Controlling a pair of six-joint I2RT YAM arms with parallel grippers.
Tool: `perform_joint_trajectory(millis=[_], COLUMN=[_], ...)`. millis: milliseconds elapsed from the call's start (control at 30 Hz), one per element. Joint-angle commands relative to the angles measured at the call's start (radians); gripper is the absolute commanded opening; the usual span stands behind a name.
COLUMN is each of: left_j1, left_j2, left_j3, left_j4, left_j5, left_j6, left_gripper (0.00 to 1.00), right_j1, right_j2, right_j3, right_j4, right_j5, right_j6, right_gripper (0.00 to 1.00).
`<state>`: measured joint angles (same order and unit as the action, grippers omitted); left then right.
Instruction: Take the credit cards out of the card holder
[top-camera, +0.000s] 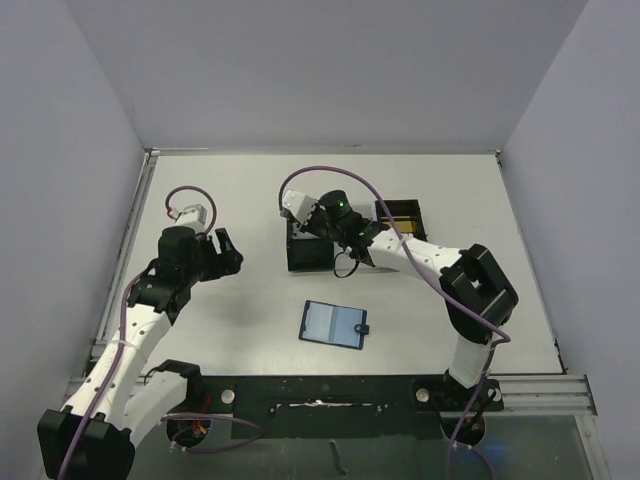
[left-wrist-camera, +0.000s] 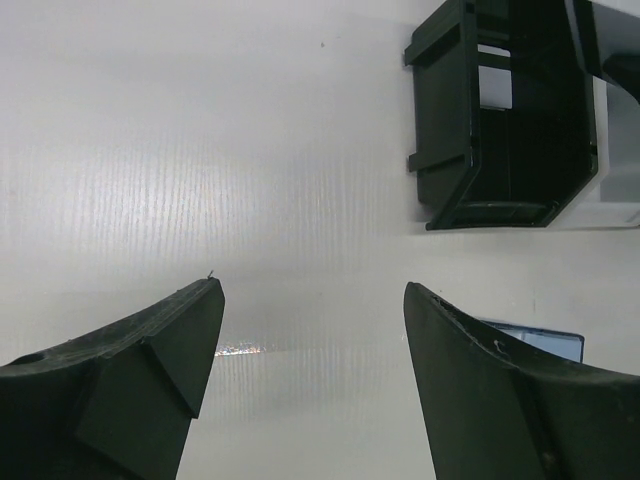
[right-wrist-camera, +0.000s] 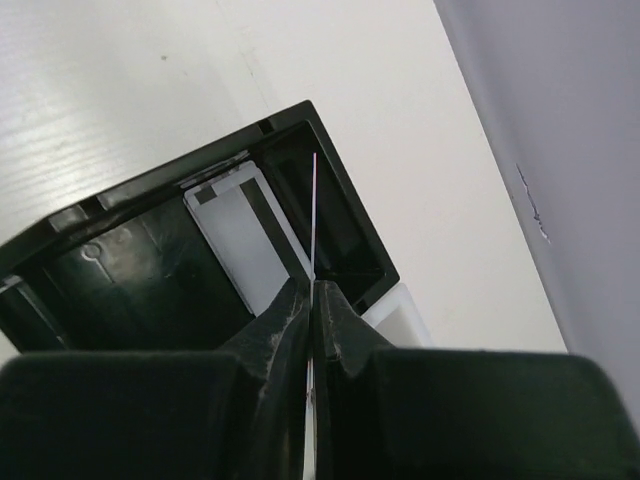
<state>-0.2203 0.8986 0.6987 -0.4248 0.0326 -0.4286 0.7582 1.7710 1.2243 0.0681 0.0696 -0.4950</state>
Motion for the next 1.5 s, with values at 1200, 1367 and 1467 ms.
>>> perform_joint_trajectory(millis=[1200,1367,1467], left_j1=[0.013,0.013,0.013], left_j2=[-0.024,-0.016,-0.008], left_j3=[0.02,0.018,0.016], left_j4=[0.037,0.041,0.05], left_j5=[-0.011,0.006,0.038], left_j6=[0.017,0.019,0.025], left_gripper=[0.73,0.73,0.73], right_j1=[-0.062,-0.063,-0.062], right_j2=[0.272,0.218,0.139], right_j3=[0.268,0.265,0.233], right_j4=[-0.199,-0.151,-0.101], right_j5=[-0.067,-0.065,-0.069], right_j6=[-0.279,-0.189,-0.069], right_gripper=[0.41,0.43,0.46])
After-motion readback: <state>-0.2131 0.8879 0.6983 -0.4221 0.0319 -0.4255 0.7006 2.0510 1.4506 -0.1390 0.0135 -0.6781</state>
